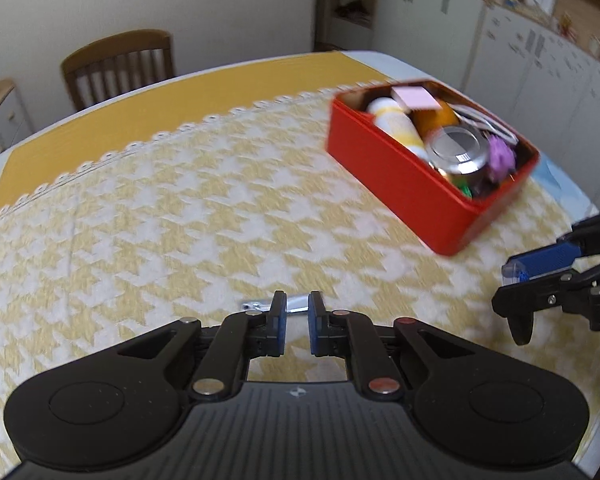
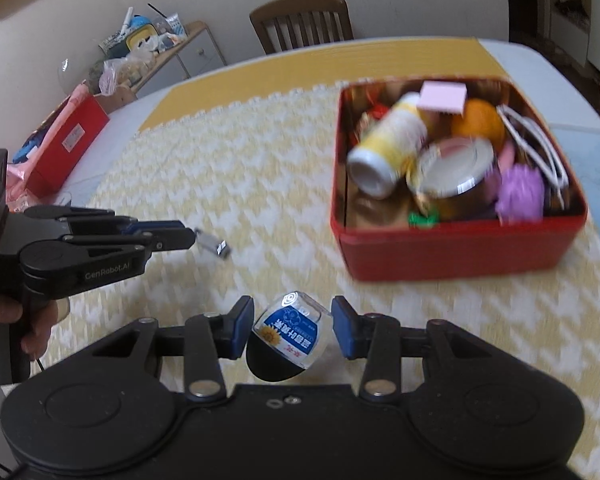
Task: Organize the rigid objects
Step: 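Lift and carry the nail clipper and oval container toward the red tin with both grippers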
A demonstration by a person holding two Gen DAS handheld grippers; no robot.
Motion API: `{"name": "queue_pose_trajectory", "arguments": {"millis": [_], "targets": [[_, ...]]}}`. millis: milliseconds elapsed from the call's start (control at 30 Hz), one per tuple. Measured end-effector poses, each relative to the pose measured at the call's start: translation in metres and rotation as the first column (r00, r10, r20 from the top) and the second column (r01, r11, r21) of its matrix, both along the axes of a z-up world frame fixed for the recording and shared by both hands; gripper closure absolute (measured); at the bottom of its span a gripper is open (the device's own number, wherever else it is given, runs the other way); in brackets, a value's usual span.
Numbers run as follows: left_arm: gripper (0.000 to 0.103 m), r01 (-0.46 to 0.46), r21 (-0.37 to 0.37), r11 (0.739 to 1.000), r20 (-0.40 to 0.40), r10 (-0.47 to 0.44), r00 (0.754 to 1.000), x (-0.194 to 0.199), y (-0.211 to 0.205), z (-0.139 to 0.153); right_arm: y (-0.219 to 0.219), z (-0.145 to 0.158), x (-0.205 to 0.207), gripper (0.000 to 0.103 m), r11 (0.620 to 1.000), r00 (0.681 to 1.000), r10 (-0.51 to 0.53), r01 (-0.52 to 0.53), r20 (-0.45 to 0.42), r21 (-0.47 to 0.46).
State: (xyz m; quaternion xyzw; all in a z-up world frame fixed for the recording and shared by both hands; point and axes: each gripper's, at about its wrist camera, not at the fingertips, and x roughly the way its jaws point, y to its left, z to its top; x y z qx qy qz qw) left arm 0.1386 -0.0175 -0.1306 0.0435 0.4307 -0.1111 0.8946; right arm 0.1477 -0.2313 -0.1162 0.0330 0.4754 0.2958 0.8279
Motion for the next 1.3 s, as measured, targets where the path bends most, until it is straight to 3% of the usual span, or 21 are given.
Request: {"name": "queue_pose_trajectory", "arguments": {"millis": [100, 200, 267, 300, 433, 600, 800, 967, 1300], "targets": [[0.086, 0.035, 0.017, 0.999, 0.006, -0.035, 0.999, 0.002, -0.002, -0.002, -0.003, -0.003, -0.004, 0.061, 1.0, 1.0, -0.003, 0.003, -0.015, 0.005], [0.059, 0.017, 0.005, 1.0, -0.018, -0.017, 1.0, 0.008, 0.002, -0.006, -0.005, -0.005, -0.007, 0.061, 1.0, 1.0, -0.011, 0.011, -0.021, 0.011], [0.033, -0.007, -0.015, 1.0, -0.005, 0.006, 1.0, 0.007, 0.004, -0.007, -0.005, -0.006, -0.009, 0.061, 1.0, 1.0, -0.019, 0.019, -0.023, 0.014], [0.031, -0.013, -0.023, 1.0, 0.004, 0.014, 1.0, 0.006, 0.005, -0.006, -0.006, -0.007, -0.009, 0.061, 1.0, 0.999, -0.022, 0.023, -0.026, 0.016], [0.03, -0.056, 0.005, 0.998, -0.001, 0.056, 0.998, 0.011, 0.0, -0.016, -0.005, -0.009, -0.011, 0.061, 0.999, 0.999, -0.029, 0.029, -0.037, 0.013], [0.03, -0.157, -0.02, 0.987, -0.034, 0.156, 0.987, 0.02, 0.001, -0.029, -0.004, -0.01, -0.011, 0.061, 1.0, 0.999, -0.028, 0.029, -0.041, 0.009], [0.032, -0.155, -0.006, 0.988, -0.017, 0.154, 0.988, 0.02, -0.005, -0.032, -0.004, -0.01, -0.01, 0.061, 1.0, 0.999, -0.027, 0.027, -0.04, 0.006], [0.046, -0.154, 0.02, 0.988, 0.006, 0.154, 0.988, 0.018, -0.005, -0.031, -0.005, -0.009, -0.01, 0.061, 1.0, 0.999, -0.026, 0.027, -0.034, 0.005], [0.047, -0.154, 0.042, 0.987, 0.025, 0.153, 0.988, 0.013, -0.008, -0.026, -0.011, -0.003, -0.01, 0.061, 0.999, 0.999, -0.032, 0.032, -0.02, 0.005]]}}
